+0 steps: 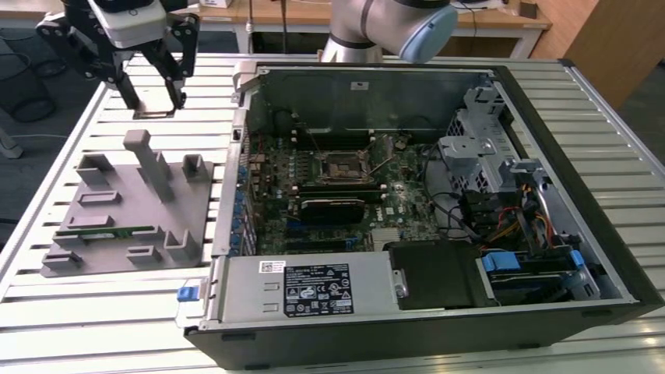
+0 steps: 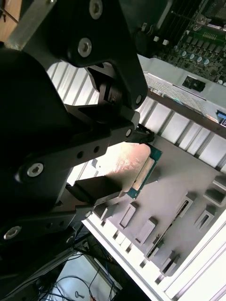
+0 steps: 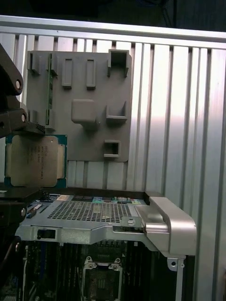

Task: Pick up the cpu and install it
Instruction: 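Pick up the cpu and move it towards the insertion slot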

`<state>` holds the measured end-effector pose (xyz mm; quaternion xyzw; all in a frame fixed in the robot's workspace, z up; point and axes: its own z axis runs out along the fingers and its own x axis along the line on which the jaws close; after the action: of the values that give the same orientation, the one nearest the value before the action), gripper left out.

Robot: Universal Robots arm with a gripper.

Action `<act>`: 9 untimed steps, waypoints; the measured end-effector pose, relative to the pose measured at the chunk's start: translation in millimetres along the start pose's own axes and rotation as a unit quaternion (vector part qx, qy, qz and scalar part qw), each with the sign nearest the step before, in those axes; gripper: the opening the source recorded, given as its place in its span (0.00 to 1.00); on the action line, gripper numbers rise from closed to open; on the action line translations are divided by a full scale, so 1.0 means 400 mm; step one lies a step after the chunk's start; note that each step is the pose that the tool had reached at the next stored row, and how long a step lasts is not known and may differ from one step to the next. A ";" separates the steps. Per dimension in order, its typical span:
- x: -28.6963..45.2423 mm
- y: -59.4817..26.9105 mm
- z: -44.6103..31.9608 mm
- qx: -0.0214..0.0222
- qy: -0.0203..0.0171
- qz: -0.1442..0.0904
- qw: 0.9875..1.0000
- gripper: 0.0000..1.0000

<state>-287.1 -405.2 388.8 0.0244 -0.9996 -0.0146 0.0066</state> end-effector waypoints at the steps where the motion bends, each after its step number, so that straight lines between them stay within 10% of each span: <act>1: -0.004 0.000 0.000 0.000 0.000 0.000 1.000 0.53; 9: -0.037 -0.002 0.002 0.000 0.000 0.000 1.000 0.53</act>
<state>-272.2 -405.2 387.9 0.0244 -0.9996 -0.0147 0.0066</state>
